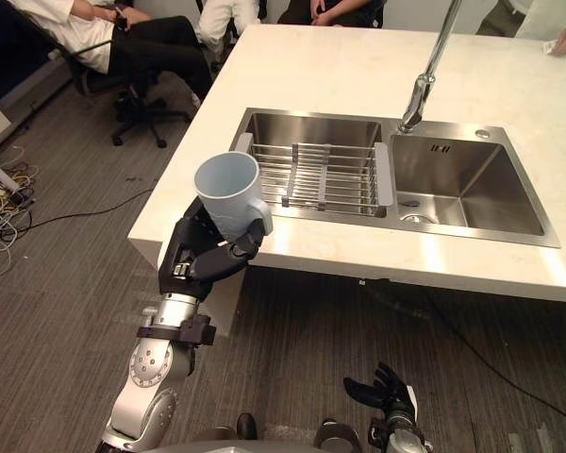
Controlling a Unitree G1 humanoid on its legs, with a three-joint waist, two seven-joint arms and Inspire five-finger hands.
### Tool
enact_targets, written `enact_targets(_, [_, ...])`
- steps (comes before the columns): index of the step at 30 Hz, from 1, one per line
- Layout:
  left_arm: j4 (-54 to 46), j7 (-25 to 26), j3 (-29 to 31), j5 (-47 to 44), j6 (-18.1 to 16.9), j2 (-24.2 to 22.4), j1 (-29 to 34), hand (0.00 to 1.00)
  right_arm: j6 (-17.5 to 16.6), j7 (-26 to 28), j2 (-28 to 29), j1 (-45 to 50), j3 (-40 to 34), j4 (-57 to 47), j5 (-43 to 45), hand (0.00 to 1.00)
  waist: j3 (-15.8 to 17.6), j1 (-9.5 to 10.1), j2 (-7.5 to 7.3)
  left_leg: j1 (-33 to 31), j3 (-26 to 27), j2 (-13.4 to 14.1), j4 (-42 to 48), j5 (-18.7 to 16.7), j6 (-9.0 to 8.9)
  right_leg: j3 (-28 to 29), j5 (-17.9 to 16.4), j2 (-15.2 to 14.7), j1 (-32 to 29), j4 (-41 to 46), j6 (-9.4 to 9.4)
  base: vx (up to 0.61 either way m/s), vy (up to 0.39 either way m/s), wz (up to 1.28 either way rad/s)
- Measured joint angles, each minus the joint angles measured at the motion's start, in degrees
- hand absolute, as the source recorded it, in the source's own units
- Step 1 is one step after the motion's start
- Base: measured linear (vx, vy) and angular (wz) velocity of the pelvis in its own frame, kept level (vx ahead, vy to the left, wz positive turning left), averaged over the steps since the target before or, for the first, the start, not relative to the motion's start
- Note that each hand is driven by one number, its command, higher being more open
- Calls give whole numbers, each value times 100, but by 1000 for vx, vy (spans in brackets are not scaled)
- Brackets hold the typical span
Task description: Walk over to the sink, pick up the cup, carry it to the dishwasher, place the cup inside the dishwasher, then close the dishwasher door
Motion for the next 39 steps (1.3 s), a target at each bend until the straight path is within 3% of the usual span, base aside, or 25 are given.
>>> enact_targets(3, [-10, -5, -5, -2, 0, -68, 35, 30, 2, -46, -5, 55, 9, 199, -55, 90, -17, 50, -44, -208, -398, -105, -156, 227, -76, -589, 4, -129, 75, -41, 1, -65, -33, 99])
enact_targets(4, [-20, -4, 12, -3, 4, -93, 50, 30, 4, -91, -7, 54, -7, 247, -83, 90, -18, 80, -42, -300, -128, -15, -291, 177, -34, -934, 15, -198, 104, -55, 6, -94, -14, 145])
enact_targets(6, [-20, -2, 27, -6, 14, -154, 69, 30, 6, -143, -45, 93, 2, 257, -97, 90, -2, 60, -68, -401, 914, 247, -291, 127, -32, -1541, 18, -351, 291, -108, 10, -53, 16, 168])
enact_targets(7, [-21, -4, 39, -7, 14, -214, 94, 30, 18, -156, -130, 98, 3, 259, -98, 90, -16, 58, -44, -500, 1603, 457, -148, 110, 55, -1975, 12, -431, 413, -107, 13, -5, 65, 149])
enact_targets(9, [-23, -5, 70, -10, 14, -299, 153, 30, 31, -177, -275, 89, 2, 249, -103, 90, -113, 35, 71, -552, 2469, 653, -38, 155, 289, -2695, 6, -527, 658, -84, 17, 6, 100, 188])
enact_targets(11, [-44, -9, 219, -29, 13, -265, 167, 30, 44, -225, -398, -98, 3, 243, -179, 90, -149, 29, 72, -558, 3263, 603, -52, 148, 378, -3631, 3, -776, 983, -119, 23, 77, 201, 220])
enact_targets(14, [-41, -10, 338, -139, 17, -269, 283, 30, 66, -249, -439, -373, -1, 240, -287, 90, -139, 73, 47, -608, 2985, 342, -74, 330, 567, -4085, -63, -1048, 1191, 128, 137, 95, 174, 134])
enact_targets(16, [-37, -30, 329, -221, 63, -279, 420, 30, 69, -249, -442, -647, 3, 171, -385, 90, -122, 97, -10, -565, 2535, -105, -28, 172, 762, -4175, -85, -1741, 1286, 1193, 158, 136, 256, 129])
enact_targets(17, [-35, -65, 319, -245, 107, -272, 418, 30, 85, -248, -436, -729, 5, 159, -489, 90, -100, 74, -44, -509, 2316, -293, 42, 106, 809, -3967, -18, -2089, 1284, 1827, 45, 195, 269, 137])
enact_targets(18, [-34, -124, 286, -245, 150, -267, 415, 30, 119, -237, -430, -798, 39, 147, -538, 90, -52, 14, -106, -419, 2032, -451, 123, -9, 915, -3380, 186, -2343, 1160, 2518, -315, 224, 242, 160])
enact_targets(19, [-30, -160, 194, -245, 165, -207, 386, 30, 152, -199, -374, -820, 126, 139, -563, 90, -27, -81, -47, -354, 1650, -523, 267, -148, 888, -1959, -109, -2188, 687, 3262, -317, 224, 215, 147])
enact_targets(20, [-17, -173, 169, -245, 166, -187, 376, 30, 154, -179, -328, -823, 177, 97, -563, 90, -2, -90, -40, -303, 1463, -532, 289, -183, 893, -1303, -362, -1903, 439, 3431, -216, 210, 153, 156])
enact_targets(21, [32, -176, 141, -244, 166, -165, 373, 30, 154, -145, -221, -812, 312, 8, -564, 90, 15, -92, -48, -176, 1156, -548, 265, -215, 894, -285, -767, -1343, 22, 3527, -135, 220, 85, 123])
enact_targets(23, [223, -187, 97, -246, 160, -106, 295, 30, 152, -117, -105, -669, 511, -150, -540, 90, 27, -110, -84, 13, 541, -701, 296, -280, 887, 979, -1199, -596, -645, 3077, -119, 287, 36, 151])
enact_targets(24, [307, -188, 63, -246, 160, -68, 231, 30, 152, -120, -73, -587, 509, -236, -538, 90, 29, -153, -84, 20, 356, -746, 347, -285, 885, 1343, -1237, -421, -764, 2859, -78, 235, -36, 166])
enact_targets(26, [490, -187, -34, -253, 190, -12, 96, 30, 163, -108, 68, -255, 516, -565, -518, 90, 71, -230, -135, 92, -223, -882, 599, -405, 821, 2641, -1287, 115, -971, 2133, 118, 219, -110, 172])
enact_targets(28, [439, -188, -107, -261, 189, 6, 117, 30, 190, -102, 229, 93, 516, -891, -518, 90, 73, -212, -253, 138, -222, -894, 750, -582, 791, 2863, -1035, 161, -986, 1712, 306, 189, -140, 137])
enact_targets(29, [242, -212, -112, -266, 188, 72, 176, 30, 220, -99, 370, 315, 618, -1125, -518, 90, 35, -55, -571, 191, -237, -1008, 883, -772, 748, 2733, -231, 45, -1027, 1310, 291, 201, -194, 86])
enact_targets(30, [182, -212, -101, -288, 159, 71, 212, 30, 228, -82, 378, 332, 677, -1176, -523, 90, 14, 5, -633, 179, -255, -1002, 974, -881, 721, 2708, -256, 33, -1035, 1284, 561, 269, -247, 48])
enact_targets(31, [174, -239, -124, -362, 146, -21, 278, 30, 236, -54, 338, 329, 675, -1297, -542, 90, -112, 110, -474, 64, -287, -778, 1149, -1062, 521, 2597, -213, 180, -970, 1096, 462, 280, -230, -3])
enact_targets(32, [171, -280, -139, -400, 115, -87, 307, 30, 230, -42, 305, 316, 675, -1478, -558, 90, -230, 146, -371, -29, -290, -580, 1152, -1114, 436, 2547, -61, 334, -918, 773, 353, 237, -161, -9])
enact_targets(34, [193, -367, -145, -432, 88, -85, 300, 30, 201, -17, 284, 202, 679, -1607, -574, 90, -263, 152, -332, -21, -260, -358, 1035, -1082, 295, 2522, 158, 525, -792, 323, 220, 200, -129, -16])
enact_targets(38, [451, -412, -291, -469, 97, -64, 305, 30, 174, -24, 77, 84, 676, -1540, -734, 90, -288, 72, -321, 263, -217, -178, 702, -1017, 93, 2488, 253, 665, -514, -90, 105, 185, -109, -7])
enact_targets(39, [508, -421, -245, -465, 125, 91, 504, 30, 175, -10, -134, 254, 906, -948, -1000, 90, -382, -67, -337, 213, -147, -107, 467, -747, 166, 2550, 1080, 691, -202, -1140, 32, 36, -14, -2])
